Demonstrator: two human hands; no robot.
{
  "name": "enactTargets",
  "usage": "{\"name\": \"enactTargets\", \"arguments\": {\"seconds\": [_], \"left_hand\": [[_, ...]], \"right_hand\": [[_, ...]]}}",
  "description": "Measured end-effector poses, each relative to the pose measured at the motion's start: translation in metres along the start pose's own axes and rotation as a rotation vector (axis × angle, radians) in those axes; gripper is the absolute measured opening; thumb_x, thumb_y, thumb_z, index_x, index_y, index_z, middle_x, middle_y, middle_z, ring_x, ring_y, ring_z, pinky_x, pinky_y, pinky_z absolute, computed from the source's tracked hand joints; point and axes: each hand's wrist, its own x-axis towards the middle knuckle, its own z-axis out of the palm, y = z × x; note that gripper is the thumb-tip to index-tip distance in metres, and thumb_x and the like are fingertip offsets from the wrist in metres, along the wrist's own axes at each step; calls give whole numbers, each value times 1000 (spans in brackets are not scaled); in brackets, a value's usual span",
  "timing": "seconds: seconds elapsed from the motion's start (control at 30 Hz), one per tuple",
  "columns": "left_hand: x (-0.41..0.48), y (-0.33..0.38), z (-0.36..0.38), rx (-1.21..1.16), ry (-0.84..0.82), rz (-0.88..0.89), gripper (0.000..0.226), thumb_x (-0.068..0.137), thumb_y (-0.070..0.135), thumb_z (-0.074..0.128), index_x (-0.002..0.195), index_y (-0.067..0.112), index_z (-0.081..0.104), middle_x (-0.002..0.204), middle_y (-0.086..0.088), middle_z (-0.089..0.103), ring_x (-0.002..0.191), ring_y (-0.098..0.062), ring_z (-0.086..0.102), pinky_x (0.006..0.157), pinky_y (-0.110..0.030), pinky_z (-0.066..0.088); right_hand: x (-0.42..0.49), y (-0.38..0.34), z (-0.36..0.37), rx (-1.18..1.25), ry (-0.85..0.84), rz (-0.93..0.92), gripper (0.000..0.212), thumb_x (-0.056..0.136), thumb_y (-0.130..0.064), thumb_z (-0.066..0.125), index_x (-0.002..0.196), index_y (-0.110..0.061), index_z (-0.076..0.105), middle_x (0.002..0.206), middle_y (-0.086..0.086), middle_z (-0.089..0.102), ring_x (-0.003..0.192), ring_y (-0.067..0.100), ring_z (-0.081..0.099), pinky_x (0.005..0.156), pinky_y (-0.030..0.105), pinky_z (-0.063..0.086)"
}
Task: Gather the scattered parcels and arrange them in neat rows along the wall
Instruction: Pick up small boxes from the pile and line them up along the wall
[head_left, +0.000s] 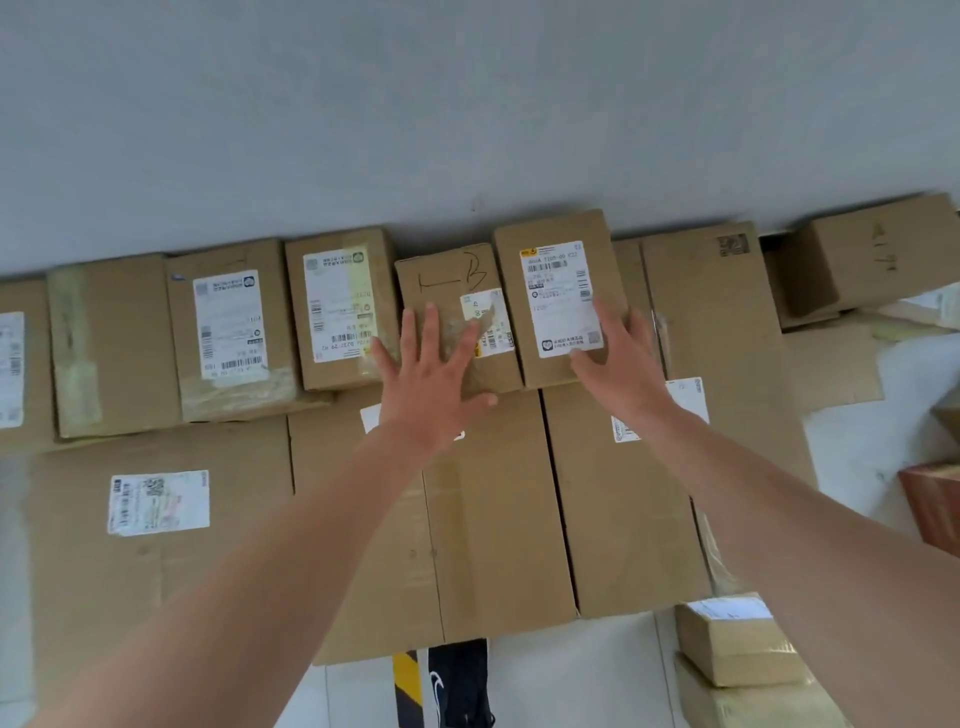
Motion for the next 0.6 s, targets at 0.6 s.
{"name": "enactTargets", "arguments": {"seconds": [0.6], "left_hand": [[9, 127, -24, 122, 31, 128, 83, 96, 16, 43, 154, 31, -14, 162, -14, -18, 146, -38, -23, 110, -68, -7]], "right_hand": [[-14, 34, -45, -155, -68, -113, 71, 99, -31, 42, 157, -30, 1, 164, 2, -18, 149, 28, -16, 121, 49, 8]]}}
